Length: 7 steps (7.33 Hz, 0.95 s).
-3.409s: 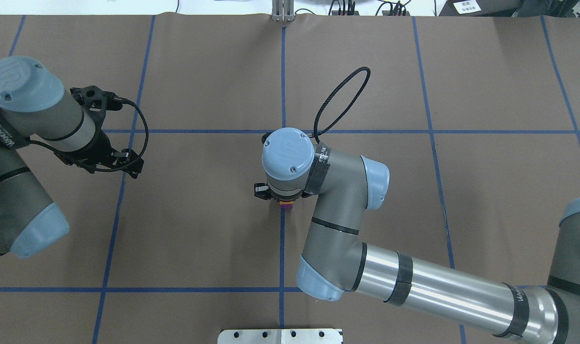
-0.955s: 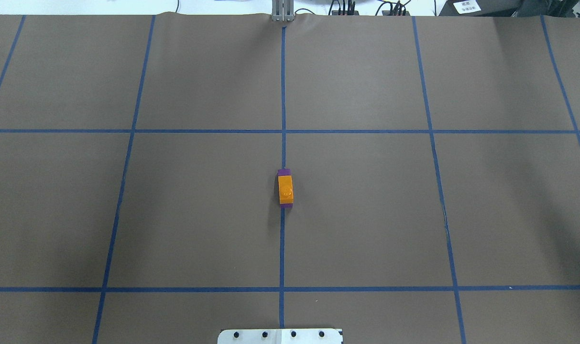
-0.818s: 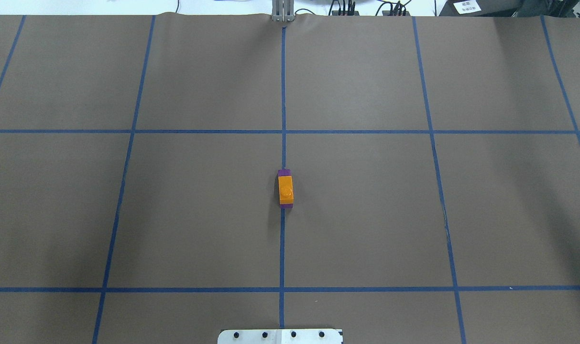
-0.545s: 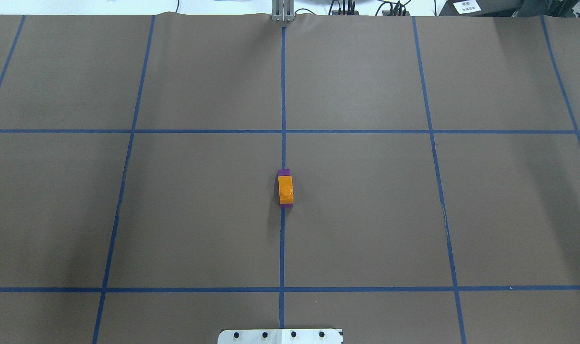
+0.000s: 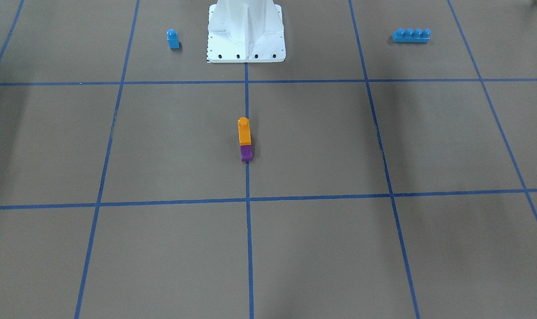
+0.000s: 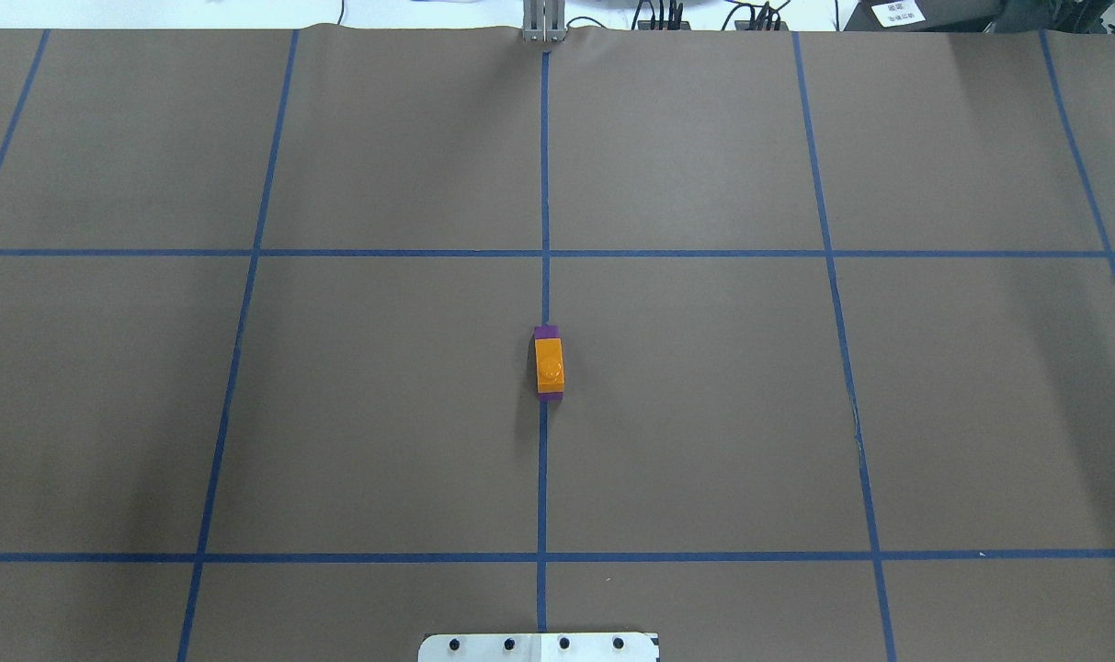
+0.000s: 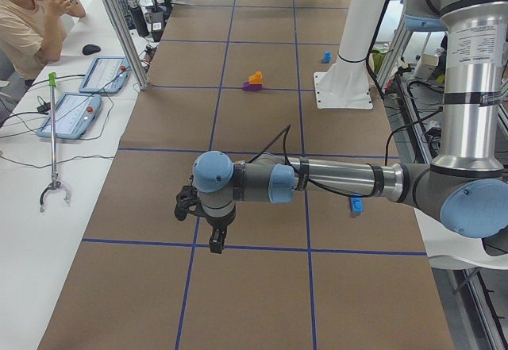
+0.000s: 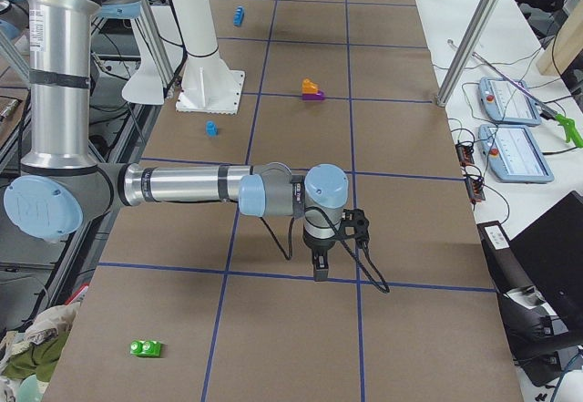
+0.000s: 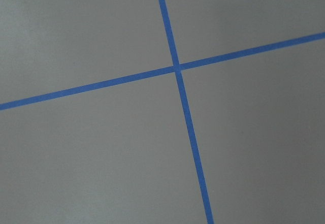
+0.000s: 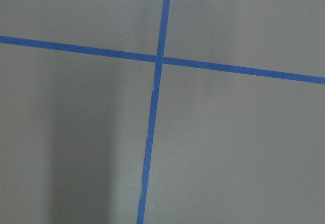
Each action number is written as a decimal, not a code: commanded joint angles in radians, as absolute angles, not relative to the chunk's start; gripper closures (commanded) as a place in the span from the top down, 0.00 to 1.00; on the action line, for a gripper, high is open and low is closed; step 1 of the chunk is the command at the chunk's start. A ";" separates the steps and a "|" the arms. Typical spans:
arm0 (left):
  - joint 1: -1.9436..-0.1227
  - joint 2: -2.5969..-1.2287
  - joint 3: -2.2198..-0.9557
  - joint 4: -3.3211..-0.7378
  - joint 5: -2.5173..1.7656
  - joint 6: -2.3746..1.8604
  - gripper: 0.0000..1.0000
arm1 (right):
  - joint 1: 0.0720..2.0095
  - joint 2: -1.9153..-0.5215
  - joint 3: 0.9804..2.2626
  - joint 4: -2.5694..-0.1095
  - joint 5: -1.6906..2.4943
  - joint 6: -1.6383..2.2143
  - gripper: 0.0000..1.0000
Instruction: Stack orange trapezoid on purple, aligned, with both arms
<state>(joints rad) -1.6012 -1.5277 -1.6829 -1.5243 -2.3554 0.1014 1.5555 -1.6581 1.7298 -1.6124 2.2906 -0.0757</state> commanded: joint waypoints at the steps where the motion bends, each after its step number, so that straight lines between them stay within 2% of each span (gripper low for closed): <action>1: -1.598 -1.528 -1.681 -1.523 -2.352 0.072 1.00 | 1.549 -1.658 1.738 -1.614 2.309 -0.078 1.00; 7: -1.598 -1.526 -1.645 -1.523 -2.358 0.044 1.00 | 1.508 -1.654 1.747 -1.666 2.313 -0.078 1.00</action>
<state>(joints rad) -1.5973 -1.5269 -1.6613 -1.5136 -2.3535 0.0436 1.5161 -1.6573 1.7462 -1.6362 2.3110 -0.0784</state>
